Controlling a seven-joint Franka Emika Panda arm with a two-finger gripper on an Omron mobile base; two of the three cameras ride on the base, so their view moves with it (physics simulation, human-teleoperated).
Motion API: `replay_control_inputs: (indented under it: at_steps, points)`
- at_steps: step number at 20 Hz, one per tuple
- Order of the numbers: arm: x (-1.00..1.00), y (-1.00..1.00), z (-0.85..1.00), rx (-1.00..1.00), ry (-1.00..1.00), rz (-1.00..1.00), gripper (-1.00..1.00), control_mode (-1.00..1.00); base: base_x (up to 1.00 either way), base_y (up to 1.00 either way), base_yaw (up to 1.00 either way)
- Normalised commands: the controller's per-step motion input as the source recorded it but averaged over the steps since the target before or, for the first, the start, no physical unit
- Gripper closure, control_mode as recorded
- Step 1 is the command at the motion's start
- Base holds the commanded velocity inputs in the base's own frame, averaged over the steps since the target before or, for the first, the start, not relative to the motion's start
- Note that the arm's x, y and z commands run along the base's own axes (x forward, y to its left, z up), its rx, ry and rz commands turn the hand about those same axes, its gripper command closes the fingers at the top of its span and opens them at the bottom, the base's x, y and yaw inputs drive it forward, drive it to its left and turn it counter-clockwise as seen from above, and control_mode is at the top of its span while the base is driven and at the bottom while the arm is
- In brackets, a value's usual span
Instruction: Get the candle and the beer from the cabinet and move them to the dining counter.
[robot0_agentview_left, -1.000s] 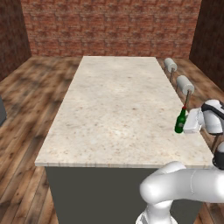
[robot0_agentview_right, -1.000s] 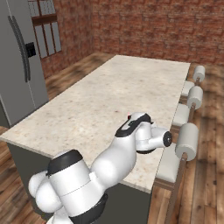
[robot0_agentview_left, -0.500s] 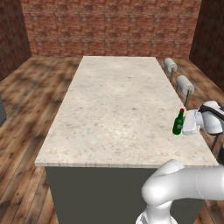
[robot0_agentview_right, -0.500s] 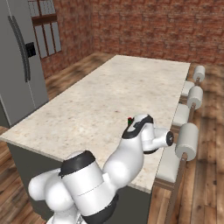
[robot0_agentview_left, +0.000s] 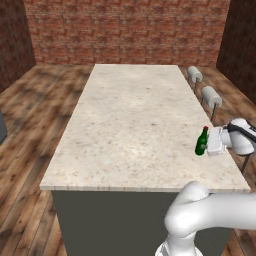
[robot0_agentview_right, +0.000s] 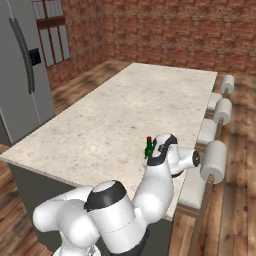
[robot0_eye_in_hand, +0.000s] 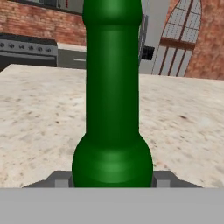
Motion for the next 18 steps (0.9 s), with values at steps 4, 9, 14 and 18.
replay_control_inputs:
  at_steps: [4,9,14,18]
  points:
    - [0.11,0.0,-0.23,0.0,0.01,0.04,1.0,-1.0,0.0,0.0,0.0]
    - [0.12,0.0,-0.3,0.0,0.03,0.04,1.0,-1.0,0.0,0.0,0.0]
    - [0.09,0.0,-0.25,0.0,0.05,0.04,1.0,-1.0,0.0,0.0,0.0]
    - [0.0,0.0,-0.2,0.0,0.07,0.0,-1.0,-1.0,0.0,0.0,0.0]
